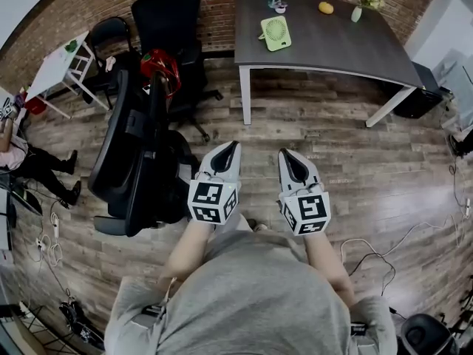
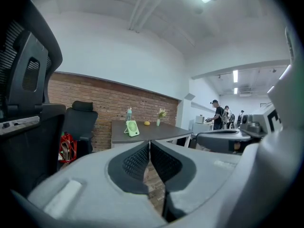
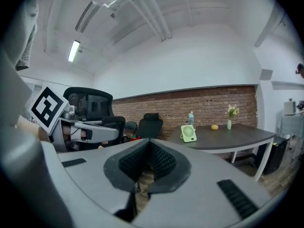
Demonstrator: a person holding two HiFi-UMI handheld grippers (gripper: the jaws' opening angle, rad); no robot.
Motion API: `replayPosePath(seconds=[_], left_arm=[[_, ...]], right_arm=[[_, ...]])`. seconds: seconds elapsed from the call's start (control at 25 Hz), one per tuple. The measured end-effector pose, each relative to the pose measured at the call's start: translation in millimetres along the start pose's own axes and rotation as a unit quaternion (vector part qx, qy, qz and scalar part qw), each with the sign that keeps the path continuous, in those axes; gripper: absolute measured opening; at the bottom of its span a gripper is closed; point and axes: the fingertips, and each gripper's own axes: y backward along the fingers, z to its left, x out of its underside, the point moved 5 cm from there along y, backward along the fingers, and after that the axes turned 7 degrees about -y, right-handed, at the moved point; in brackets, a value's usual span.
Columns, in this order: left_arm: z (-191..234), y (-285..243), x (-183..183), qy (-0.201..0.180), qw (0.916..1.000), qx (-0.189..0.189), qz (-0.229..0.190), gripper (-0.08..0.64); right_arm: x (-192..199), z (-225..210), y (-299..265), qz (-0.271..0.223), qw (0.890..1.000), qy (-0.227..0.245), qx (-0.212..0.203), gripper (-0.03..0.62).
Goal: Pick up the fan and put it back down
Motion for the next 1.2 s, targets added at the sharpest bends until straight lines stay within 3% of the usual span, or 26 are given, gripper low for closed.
replayPosePath(seconds=[0.48,1.04,1.2], left_arm=[[-18,1,3,0.003,1.0,-0.003,0.001,0.035],[-29,5,9,0.009,0.9999,0.003,0.006,0.199],[-27,-1,12,0.004,0.9999,-0.001,0.011,0.213]], right_arm=[[10,-11,12,0.012,1.0,-0.011,0.005,0.015],[19,-20,19,0.026,0.999,-0.031,-0.002,0.206],[23,-25,14,0.035,0.999,-0.032,0.0,0.216]])
